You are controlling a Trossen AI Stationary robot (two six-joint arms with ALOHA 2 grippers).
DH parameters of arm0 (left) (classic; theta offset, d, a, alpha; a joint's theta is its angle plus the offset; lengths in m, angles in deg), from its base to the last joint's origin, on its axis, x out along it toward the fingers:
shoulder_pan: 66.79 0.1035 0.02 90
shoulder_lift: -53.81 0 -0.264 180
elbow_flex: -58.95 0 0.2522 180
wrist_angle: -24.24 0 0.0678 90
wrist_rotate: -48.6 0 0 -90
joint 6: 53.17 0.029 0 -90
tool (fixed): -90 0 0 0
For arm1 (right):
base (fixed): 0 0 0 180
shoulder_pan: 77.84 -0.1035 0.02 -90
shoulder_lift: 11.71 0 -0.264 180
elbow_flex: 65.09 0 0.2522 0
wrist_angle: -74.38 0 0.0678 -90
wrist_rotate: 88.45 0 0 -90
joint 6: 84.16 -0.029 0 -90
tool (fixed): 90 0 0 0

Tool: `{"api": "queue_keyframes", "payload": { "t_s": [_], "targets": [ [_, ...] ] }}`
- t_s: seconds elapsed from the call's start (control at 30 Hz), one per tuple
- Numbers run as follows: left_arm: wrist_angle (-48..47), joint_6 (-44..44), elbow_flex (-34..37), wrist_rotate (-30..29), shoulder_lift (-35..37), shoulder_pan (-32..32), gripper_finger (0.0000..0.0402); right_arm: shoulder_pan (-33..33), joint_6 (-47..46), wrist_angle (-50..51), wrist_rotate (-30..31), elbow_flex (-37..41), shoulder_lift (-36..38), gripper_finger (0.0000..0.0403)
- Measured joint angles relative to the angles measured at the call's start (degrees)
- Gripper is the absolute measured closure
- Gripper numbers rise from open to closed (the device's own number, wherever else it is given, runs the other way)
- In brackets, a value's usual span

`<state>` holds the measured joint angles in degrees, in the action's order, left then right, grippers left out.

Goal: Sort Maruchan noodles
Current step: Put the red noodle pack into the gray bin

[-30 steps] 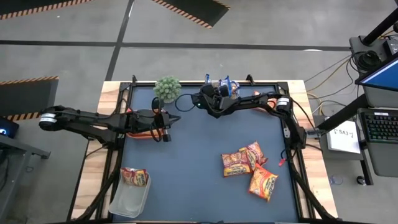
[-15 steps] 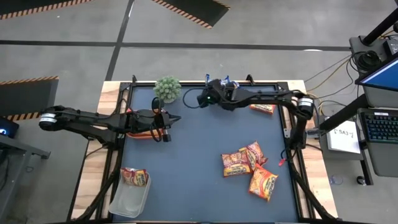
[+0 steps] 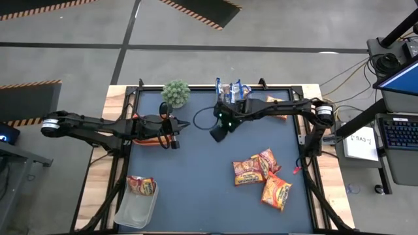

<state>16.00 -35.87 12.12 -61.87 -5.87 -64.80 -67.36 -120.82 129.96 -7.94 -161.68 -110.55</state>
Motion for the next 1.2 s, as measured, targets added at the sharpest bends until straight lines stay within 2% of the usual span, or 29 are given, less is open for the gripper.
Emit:
{"api": "queue_keyframes", "payload": {
  "t_s": [0.1, 0.23, 0.53, 0.7, 0.93, 1.0, 1.13, 1.2],
  "targets": [
    [0.0, 0.0, 0.0, 0.0, 0.0, 0.0, 0.0402, -2.5, -0.5, 4.7, -7.5, 0.0, -0.2, 0.0247],
    [0.0, 0.0, 0.0, 0.0, 0.0, 0.0, 0.0402, -6.1, -2.7, 13.2, -10.9, 0.0, -0.6, 0.0262],
    [0.0, 0.0, 0.0, 0.0, 0.0, 0.0, 0.0402, -15.6, 1.7, 22.5, -12.6, 0.1, -0.7, 0.0288],
    [0.0, 0.0, 0.0, 0.0, 0.0, 0.0, 0.0402, -20.1, 2.1, 22.7, -12.4, 1.3, -0.7, 0.0289],
    [0.0, -0.4, 0.0, 0.0, 0.0, 0.0, 0.0402, -22.6, 0.3, 22.0, -10.7, 5.1, -0.7, 0.0291],
    [0.0, -0.4, 0.0, 0.0, 0.0, 0.0, 0.0402, -22.7, 0.2, 20.9, -10.5, 6.5, -0.7, 0.0305],
    [0.0, -0.4, 0.0, 0.0, 0.0, 0.0, 0.0402, -22.6, 1.0, 18.4, -10.4, 8.5, -0.7, 0.0378],
    [0.0, -0.4, 0.0, 0.0, 0.0, 0.0, 0.0402, -22.6, 1.6, 16.9, -10.4, 8.9, -0.7, 0.0387]
  ]
}}
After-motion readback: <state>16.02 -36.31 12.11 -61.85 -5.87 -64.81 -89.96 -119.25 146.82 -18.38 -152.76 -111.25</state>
